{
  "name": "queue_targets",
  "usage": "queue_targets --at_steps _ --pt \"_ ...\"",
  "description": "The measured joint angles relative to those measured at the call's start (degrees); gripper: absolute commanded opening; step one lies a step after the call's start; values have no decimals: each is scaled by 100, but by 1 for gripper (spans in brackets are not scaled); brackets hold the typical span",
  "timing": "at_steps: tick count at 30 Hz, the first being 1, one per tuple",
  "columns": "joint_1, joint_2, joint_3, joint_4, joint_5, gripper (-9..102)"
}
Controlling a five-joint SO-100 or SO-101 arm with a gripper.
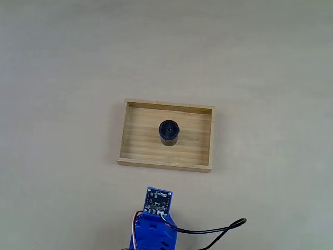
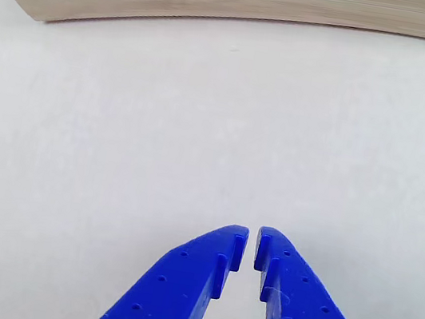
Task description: Place the black cylinder in the wooden box then return to rest.
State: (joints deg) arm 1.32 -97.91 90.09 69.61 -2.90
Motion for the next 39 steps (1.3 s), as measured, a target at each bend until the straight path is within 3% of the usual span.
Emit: queue_targets --at_steps 16,39 --pt "-185 -26 35 791 -97 0" --pt "-281 -26 35 835 -97 0"
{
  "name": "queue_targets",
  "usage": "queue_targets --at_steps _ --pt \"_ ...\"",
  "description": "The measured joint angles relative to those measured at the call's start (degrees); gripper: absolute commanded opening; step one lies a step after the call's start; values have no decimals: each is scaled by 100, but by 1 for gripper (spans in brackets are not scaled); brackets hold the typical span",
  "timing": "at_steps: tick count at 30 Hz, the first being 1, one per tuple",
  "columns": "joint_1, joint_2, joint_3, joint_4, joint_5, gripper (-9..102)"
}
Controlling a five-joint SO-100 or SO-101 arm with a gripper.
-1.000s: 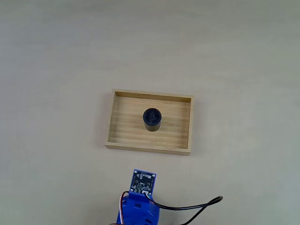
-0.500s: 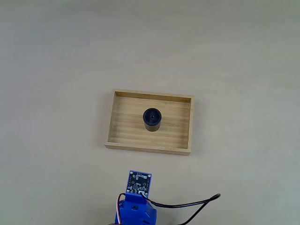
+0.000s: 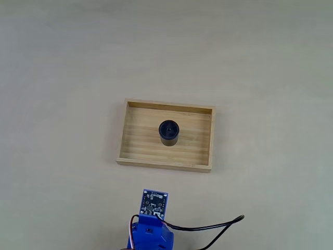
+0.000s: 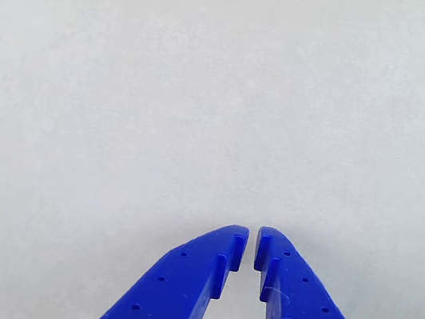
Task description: Place the black cylinder in the wooden box then return to rest.
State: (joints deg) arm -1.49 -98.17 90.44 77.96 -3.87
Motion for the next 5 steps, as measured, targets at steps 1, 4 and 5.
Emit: queue_targets --at_steps 1,4,5 --pt "-9 0 0 0 0 0" --pt "-9 0 0 0 0 0" --pt "-9 0 0 0 0 0"
